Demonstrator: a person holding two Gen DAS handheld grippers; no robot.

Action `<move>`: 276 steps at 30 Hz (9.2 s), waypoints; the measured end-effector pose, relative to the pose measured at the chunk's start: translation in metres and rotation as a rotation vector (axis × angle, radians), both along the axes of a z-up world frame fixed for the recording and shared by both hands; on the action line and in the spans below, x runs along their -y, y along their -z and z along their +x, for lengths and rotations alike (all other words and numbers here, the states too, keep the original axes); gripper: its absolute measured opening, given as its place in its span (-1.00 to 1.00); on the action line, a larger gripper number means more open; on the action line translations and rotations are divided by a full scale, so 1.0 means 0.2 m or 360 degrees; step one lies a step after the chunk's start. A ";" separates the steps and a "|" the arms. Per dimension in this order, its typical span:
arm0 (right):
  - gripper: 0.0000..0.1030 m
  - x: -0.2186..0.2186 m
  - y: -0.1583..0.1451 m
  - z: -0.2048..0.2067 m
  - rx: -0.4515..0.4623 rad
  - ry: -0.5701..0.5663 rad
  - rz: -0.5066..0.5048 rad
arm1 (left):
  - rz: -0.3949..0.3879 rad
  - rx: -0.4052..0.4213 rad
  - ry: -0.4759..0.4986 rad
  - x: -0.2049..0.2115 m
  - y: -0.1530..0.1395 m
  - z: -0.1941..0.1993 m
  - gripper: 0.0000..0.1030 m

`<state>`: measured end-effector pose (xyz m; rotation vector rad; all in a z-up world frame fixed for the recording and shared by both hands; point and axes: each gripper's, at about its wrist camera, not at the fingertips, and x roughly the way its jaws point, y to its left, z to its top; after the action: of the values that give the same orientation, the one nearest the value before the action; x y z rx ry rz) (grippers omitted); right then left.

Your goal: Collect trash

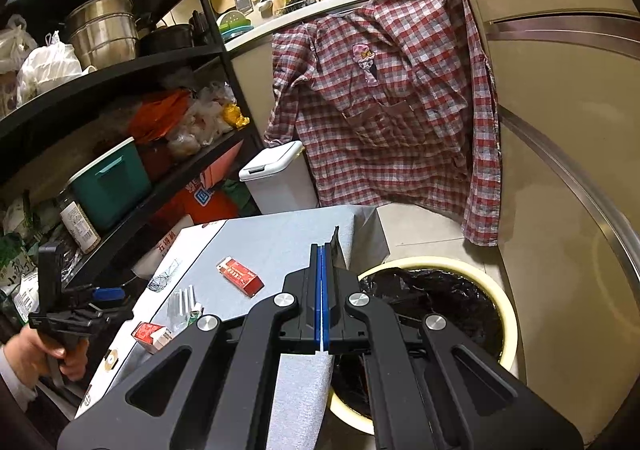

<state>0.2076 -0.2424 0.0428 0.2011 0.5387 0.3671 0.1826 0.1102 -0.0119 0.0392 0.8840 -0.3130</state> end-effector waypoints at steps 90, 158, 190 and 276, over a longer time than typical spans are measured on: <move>-0.91 0.34 0.06 0.17 -0.0070 0.0205 -0.0025 | -0.0159 0.0305 -0.0046 1.27 -0.24 0.38 -0.22; -0.09 -0.93 0.62 0.10 -0.0553 -0.0716 -0.0212 | -0.0246 -0.0115 -0.0687 -0.29 0.30 0.22 0.11; -0.86 -0.95 0.59 0.07 -0.0488 -0.0770 -0.0368 | -0.0234 -0.0153 -0.0705 -0.27 0.34 0.31 -0.90; -0.94 0.29 0.07 0.19 -0.0062 0.0385 -0.0290 | -0.0217 0.0146 0.0123 1.20 -0.12 0.32 -0.91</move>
<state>0.2456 -0.2996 0.0282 0.0961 0.5761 0.0783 0.2459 -0.1292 0.0123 -0.0383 0.7700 -0.4397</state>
